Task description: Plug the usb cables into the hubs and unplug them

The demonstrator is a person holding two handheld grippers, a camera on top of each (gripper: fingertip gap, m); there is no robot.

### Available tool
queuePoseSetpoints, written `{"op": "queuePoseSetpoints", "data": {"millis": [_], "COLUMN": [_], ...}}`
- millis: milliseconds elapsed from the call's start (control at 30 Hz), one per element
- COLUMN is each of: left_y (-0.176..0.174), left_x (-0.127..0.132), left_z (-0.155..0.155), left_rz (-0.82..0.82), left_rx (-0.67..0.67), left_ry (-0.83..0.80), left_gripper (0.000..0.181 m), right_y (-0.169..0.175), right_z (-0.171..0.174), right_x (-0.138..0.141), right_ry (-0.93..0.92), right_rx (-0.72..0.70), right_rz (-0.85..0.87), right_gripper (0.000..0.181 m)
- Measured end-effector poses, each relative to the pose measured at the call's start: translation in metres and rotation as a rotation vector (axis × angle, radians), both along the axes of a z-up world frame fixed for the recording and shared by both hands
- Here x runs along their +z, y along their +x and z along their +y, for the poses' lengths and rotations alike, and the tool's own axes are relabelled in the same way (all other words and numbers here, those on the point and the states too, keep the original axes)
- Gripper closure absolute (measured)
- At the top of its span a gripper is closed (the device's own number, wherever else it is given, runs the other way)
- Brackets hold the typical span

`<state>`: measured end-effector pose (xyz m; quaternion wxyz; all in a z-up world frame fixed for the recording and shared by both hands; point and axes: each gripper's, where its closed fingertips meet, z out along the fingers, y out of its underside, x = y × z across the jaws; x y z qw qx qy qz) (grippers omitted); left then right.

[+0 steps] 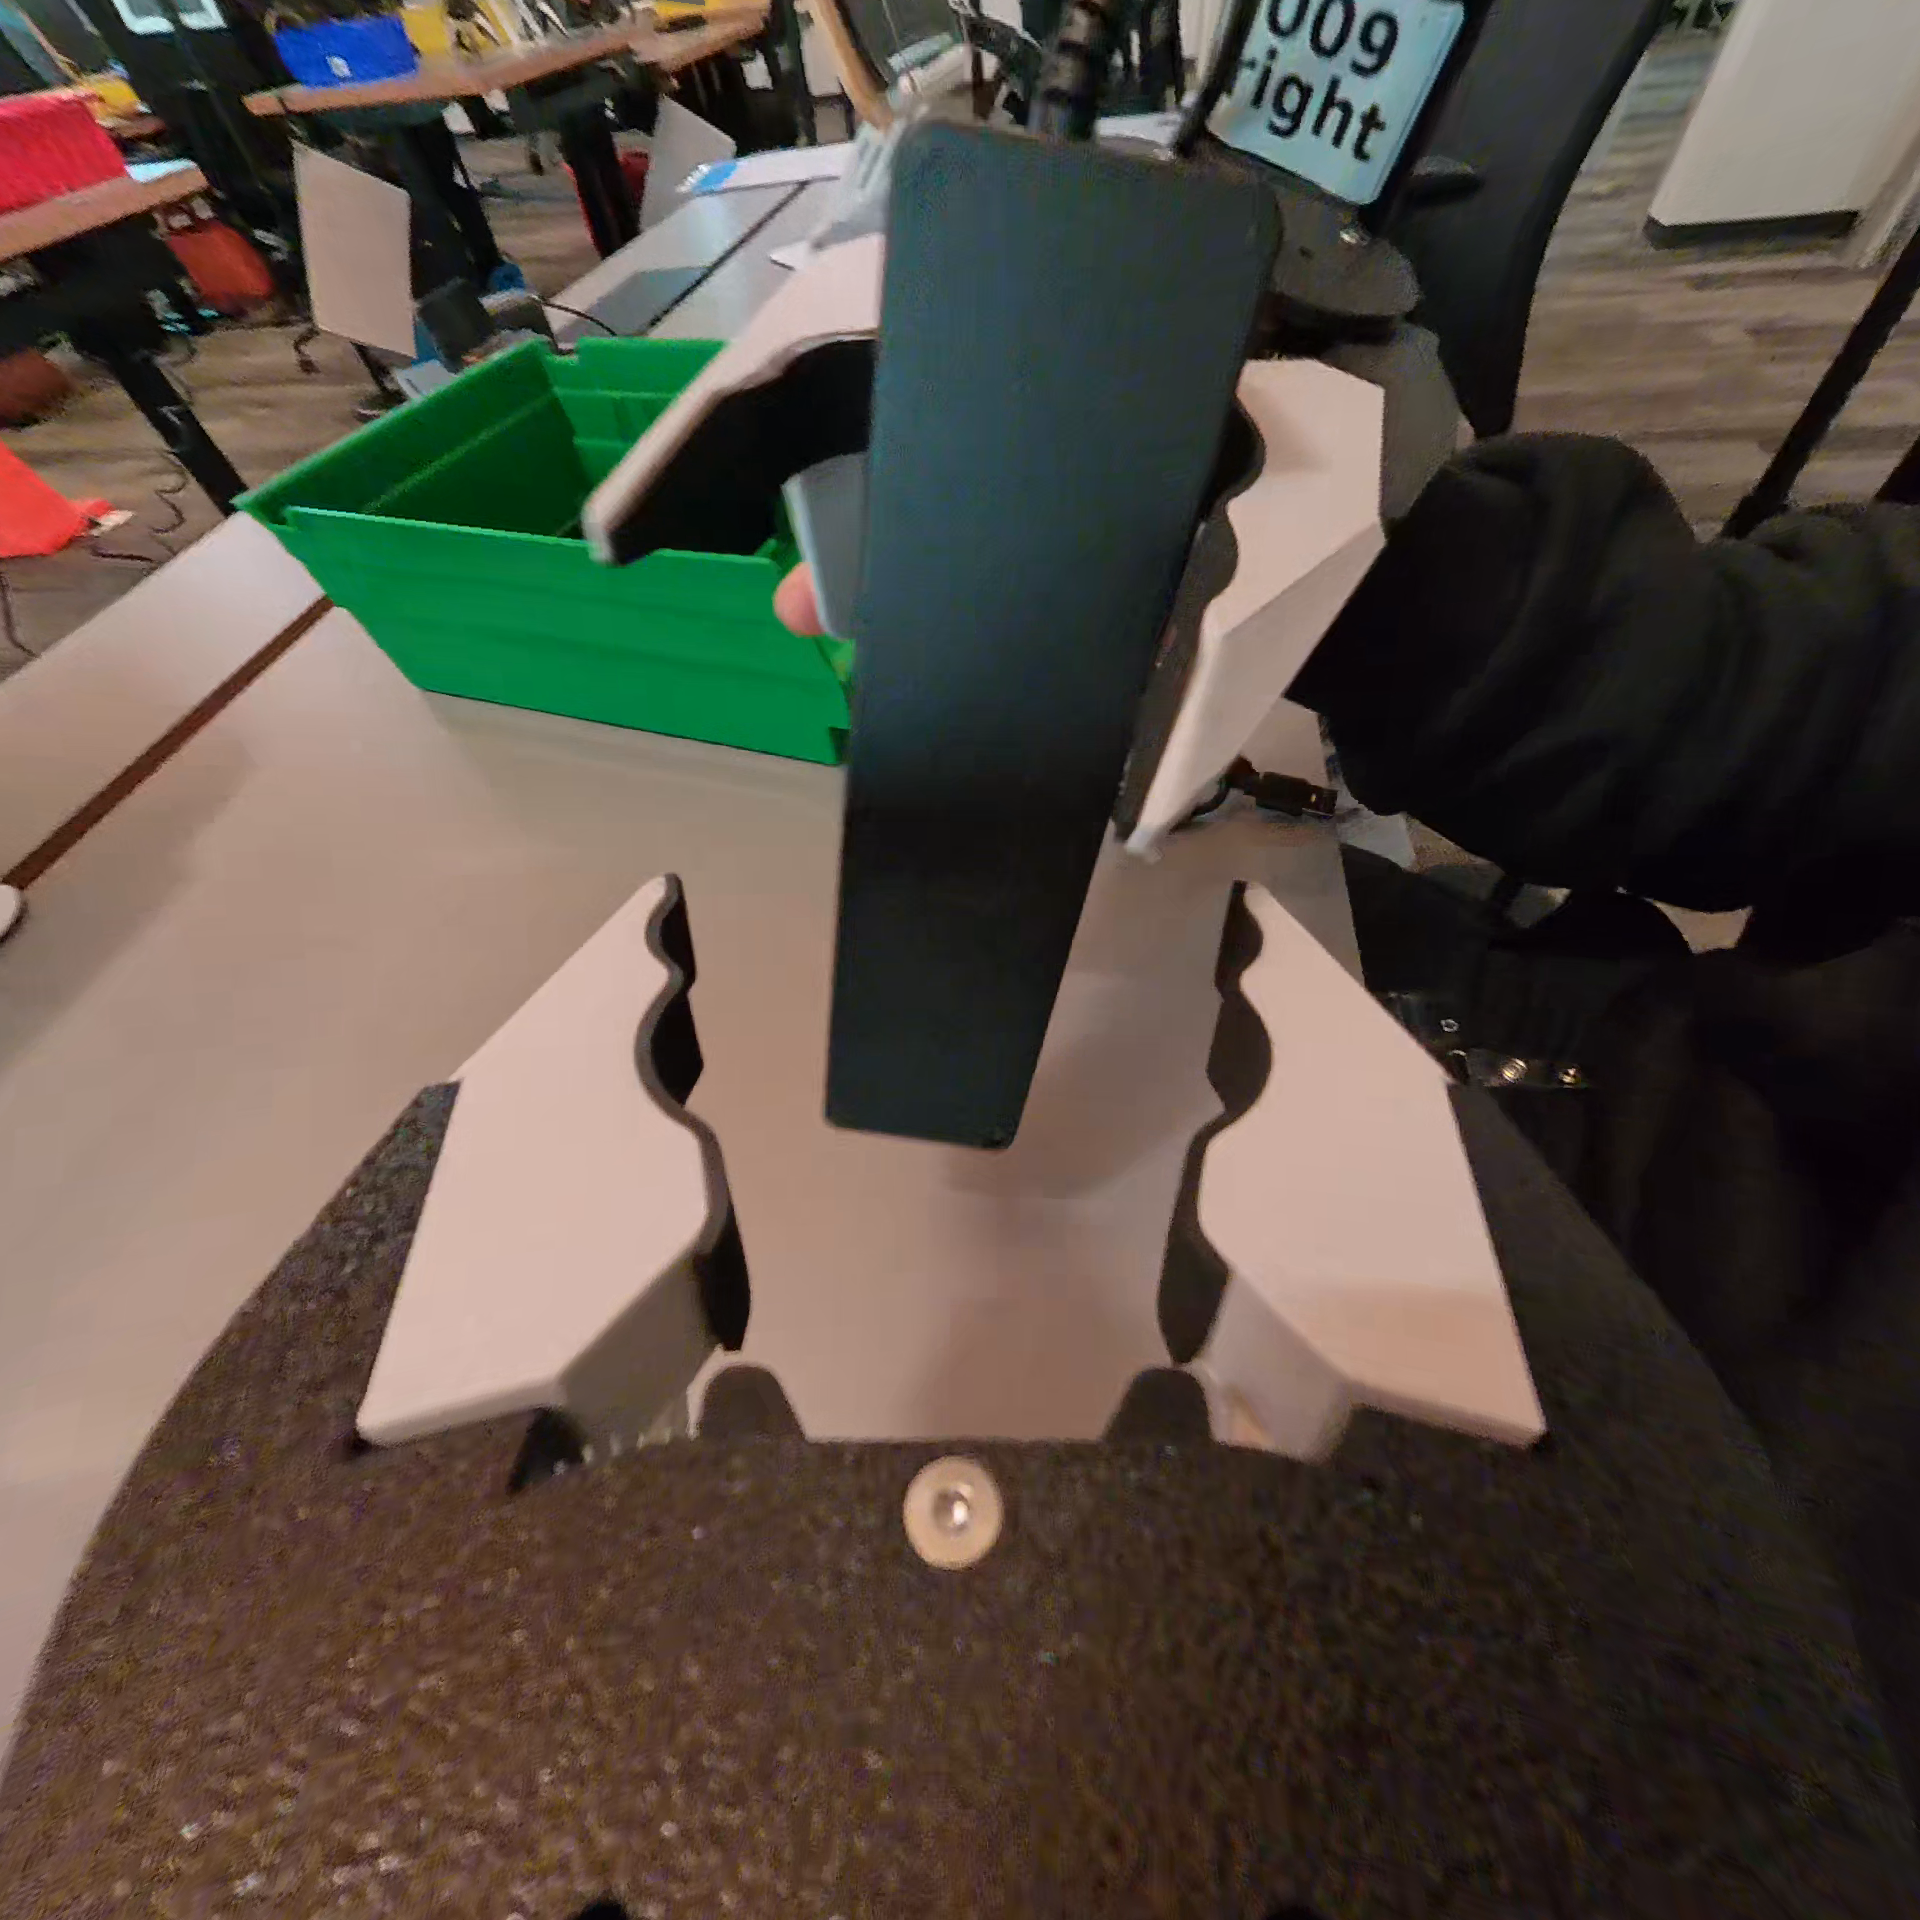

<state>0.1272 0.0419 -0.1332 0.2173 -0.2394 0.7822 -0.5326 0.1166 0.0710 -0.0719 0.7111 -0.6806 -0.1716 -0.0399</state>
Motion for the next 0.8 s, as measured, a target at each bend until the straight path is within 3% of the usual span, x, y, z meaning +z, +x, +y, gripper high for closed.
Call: {"op": "queuePoseSetpoints", "data": {"millis": [233, 433, 800], "left_y": [0.005, 0.001, 0.006], "left_x": [-0.007, -0.010, -0.010], "left_z": [-0.024, -0.027, -0.036], "left_rz": [-0.076, -0.097, -0.103], "left_rx": [-0.022, -0.028, -0.011], "left_ry": [0.032, 0.094, 0.057], "left_gripper": [0.109, 0.109, 0.108], "right_y": [-0.018, -0.026, -0.025], "right_z": [0.020, 0.022, 0.019], "right_x": [-0.009, -0.011, -0.011], "right_ry": [-0.052, -0.091, -0.120], "right_rx": [0.025, 0.045, 0.016], "right_rz": [0.059, 0.085, 0.052], "right_gripper": [0.111, 0.111, 0.111]}}
